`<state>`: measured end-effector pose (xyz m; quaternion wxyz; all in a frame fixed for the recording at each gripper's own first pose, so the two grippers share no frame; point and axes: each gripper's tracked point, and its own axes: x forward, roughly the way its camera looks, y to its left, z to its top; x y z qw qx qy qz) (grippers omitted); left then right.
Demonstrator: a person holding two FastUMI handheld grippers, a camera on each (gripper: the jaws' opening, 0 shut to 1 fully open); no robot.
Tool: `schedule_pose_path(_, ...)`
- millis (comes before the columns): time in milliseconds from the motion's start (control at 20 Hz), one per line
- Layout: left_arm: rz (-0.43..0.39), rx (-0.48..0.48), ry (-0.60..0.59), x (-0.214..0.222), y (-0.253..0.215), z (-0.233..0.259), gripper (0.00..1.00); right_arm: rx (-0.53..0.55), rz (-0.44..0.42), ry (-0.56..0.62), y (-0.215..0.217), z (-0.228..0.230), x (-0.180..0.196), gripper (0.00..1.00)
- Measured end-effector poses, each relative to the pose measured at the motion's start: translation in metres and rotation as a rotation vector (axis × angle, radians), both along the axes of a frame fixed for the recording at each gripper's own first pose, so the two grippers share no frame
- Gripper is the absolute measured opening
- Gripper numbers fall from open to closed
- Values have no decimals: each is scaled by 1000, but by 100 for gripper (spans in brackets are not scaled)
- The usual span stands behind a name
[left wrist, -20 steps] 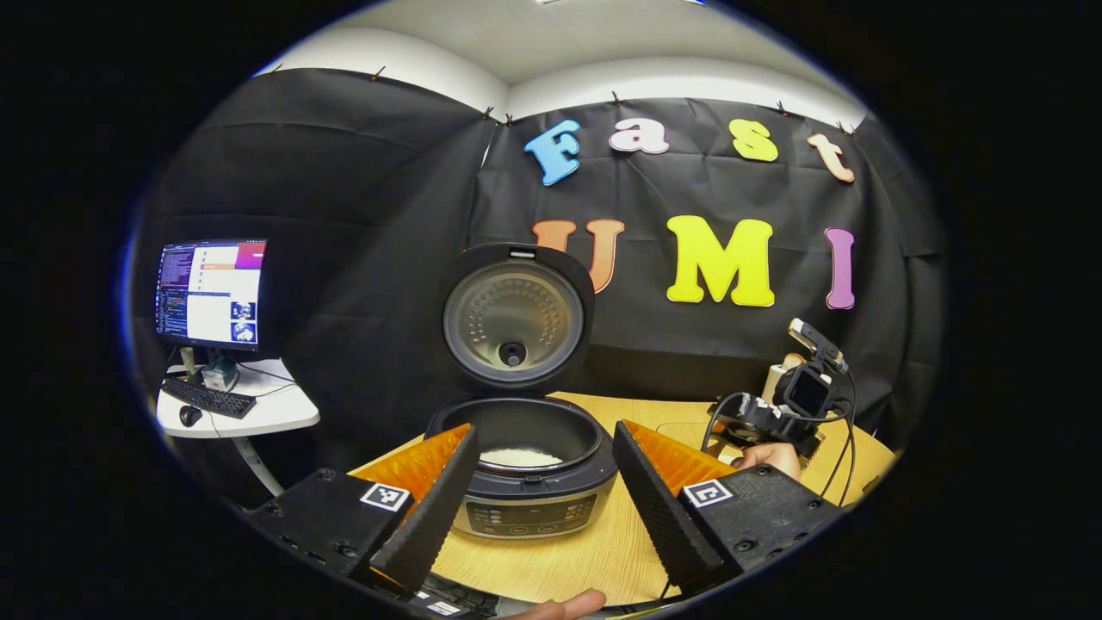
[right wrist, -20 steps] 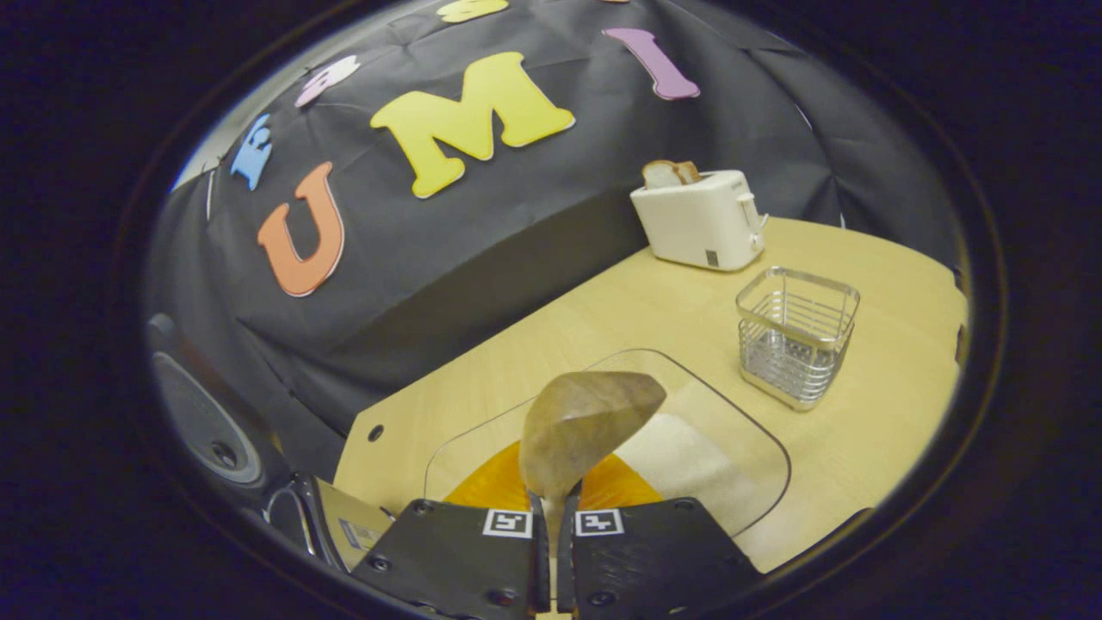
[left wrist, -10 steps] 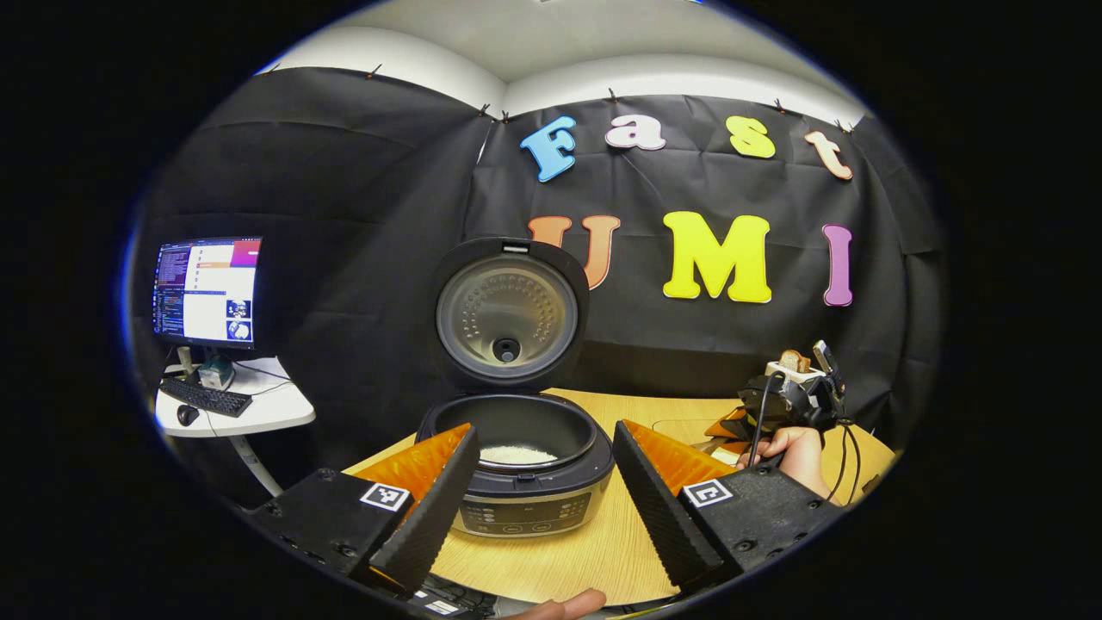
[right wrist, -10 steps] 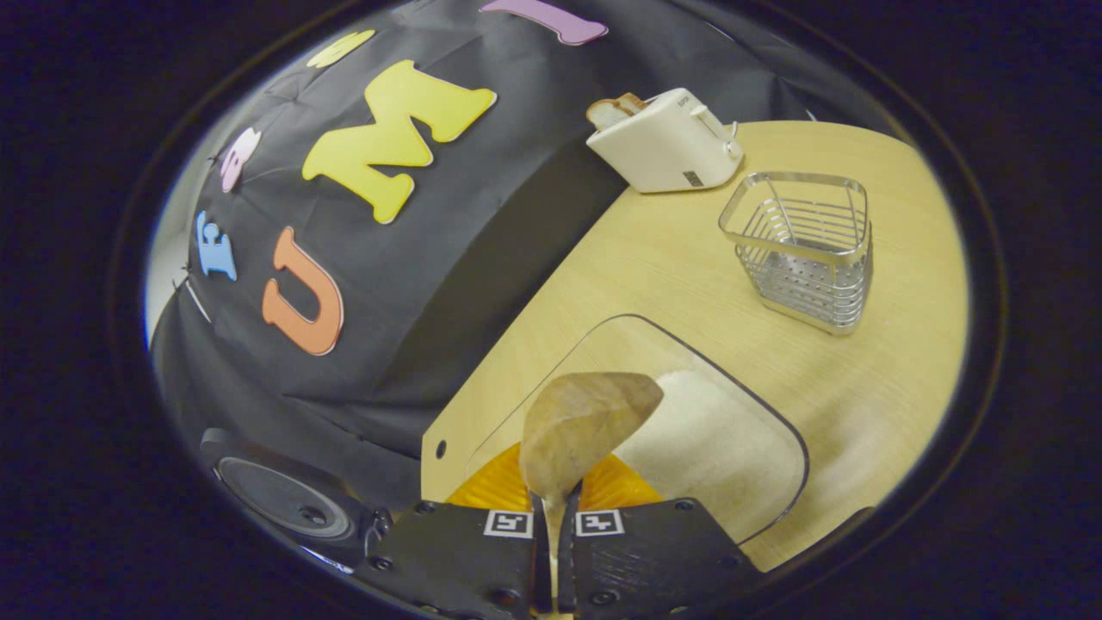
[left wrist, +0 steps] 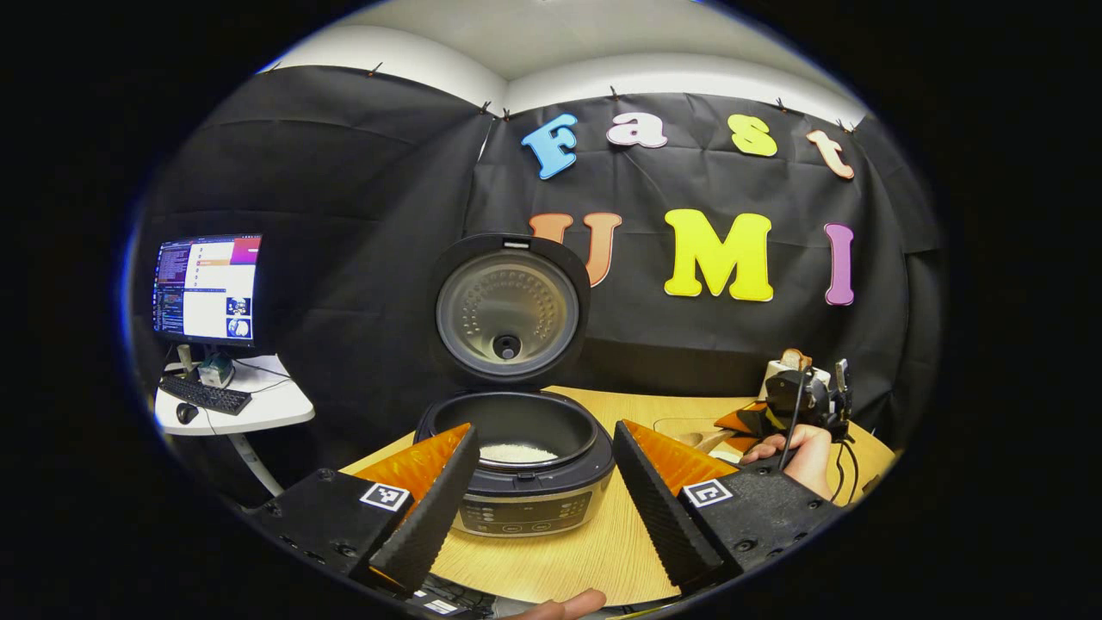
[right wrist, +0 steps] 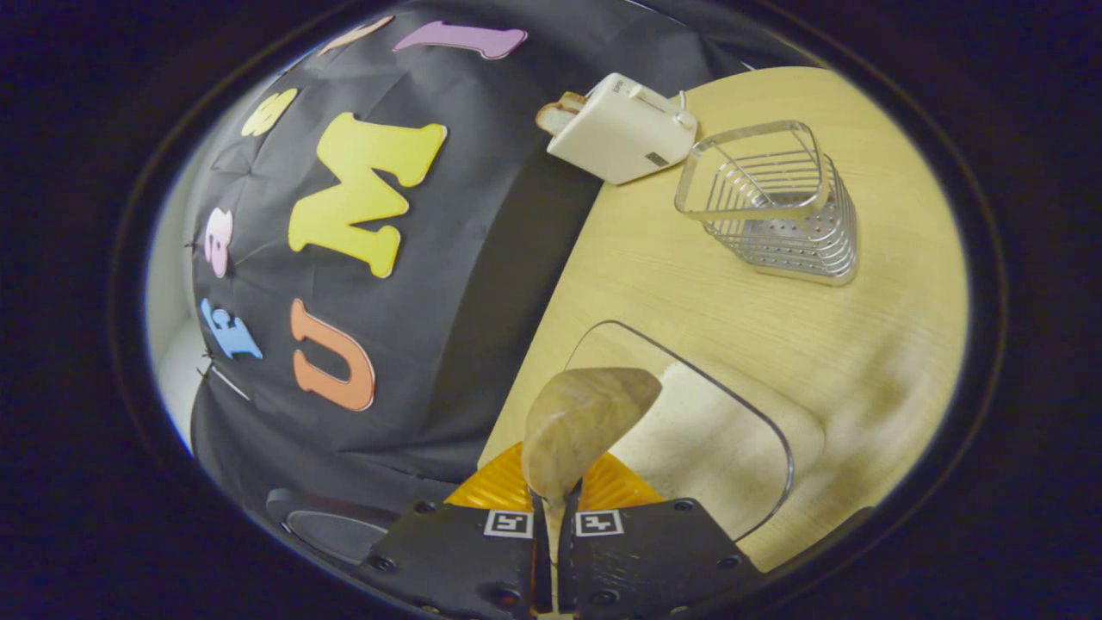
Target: Close the left gripper, press the button to open the rice cooker; take a wooden spoon from the chopstick holder with the right hand, scoop a spoonful of rice and pour it into the rice cooker, then put the wooden spoon back into the chopstick holder.
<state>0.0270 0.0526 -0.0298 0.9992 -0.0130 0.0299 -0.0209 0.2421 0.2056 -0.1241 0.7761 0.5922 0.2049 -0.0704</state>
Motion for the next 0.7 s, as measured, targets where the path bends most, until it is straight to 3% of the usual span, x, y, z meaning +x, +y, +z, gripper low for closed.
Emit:
schedule_pose_path(200,-1,5,10,2,-2,-3,99,-8,-64,-56,-26,18,-8,3)
schedule_pose_path(700,33,15,0,1,13,0,99,191,-82,-126,-46,62,-19,3)
